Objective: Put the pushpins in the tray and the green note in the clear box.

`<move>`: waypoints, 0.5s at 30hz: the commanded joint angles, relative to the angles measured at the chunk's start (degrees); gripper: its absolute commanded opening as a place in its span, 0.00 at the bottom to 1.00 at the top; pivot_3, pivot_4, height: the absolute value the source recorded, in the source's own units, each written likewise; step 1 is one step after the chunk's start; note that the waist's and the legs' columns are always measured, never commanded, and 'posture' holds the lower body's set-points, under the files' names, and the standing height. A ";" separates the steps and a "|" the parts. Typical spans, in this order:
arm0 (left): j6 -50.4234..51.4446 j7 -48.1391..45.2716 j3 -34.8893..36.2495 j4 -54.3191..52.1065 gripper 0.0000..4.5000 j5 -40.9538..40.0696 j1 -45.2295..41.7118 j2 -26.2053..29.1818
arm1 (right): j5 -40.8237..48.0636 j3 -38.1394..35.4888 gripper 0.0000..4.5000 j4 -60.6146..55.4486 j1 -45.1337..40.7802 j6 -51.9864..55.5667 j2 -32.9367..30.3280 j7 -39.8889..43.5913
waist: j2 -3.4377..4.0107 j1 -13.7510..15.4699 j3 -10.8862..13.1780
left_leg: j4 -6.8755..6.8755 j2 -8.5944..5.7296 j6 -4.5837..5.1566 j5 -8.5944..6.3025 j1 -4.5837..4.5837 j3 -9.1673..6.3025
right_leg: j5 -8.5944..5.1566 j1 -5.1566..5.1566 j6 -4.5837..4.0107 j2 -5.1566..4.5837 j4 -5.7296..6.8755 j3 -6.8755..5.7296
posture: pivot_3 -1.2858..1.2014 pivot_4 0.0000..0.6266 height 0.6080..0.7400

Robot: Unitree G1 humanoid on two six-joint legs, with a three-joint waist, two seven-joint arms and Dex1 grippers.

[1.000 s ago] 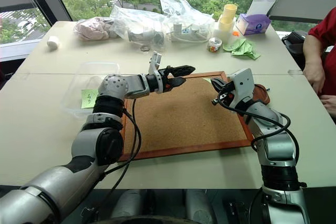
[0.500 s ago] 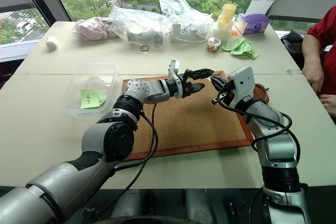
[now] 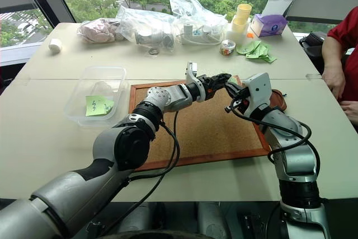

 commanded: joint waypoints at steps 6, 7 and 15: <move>-0.15 -1.80 -1.05 -0.43 0.02 0.97 -1.11 0.49 | 0.65 -0.47 0.00 -2.60 -0.39 -0.94 0.21 -0.19 | 0.00 0.00 0.00 | 0.00 0.00 0.00 0.00 0.00 0.00 | 0.00 0.00 0.00 0.00 0.00 0.00 | 0.52 0.24 0.99; -0.73 -2.32 -1.98 -0.77 0.02 1.91 -0.90 0.75 | 0.63 -0.50 0.00 -2.59 -0.36 -1.03 0.16 -0.14 | 0.00 0.00 0.00 | 0.00 0.00 0.00 0.00 0.00 0.00 | 0.00 0.00 0.00 0.00 0.00 0.00 | 0.52 0.24 0.99; -4.09 -9.27 -12.47 -4.91 0.02 11.01 1.78 3.86 | 7.25 -7.77 0.00 -4.89 -1.10 2.40 2.80 -4.49 | 0.01 -0.01 0.00 | 0.00 0.00 -0.01 0.01 0.00 0.01 | 0.00 0.00 0.00 0.02 0.00 0.00 | 0.52 0.24 0.99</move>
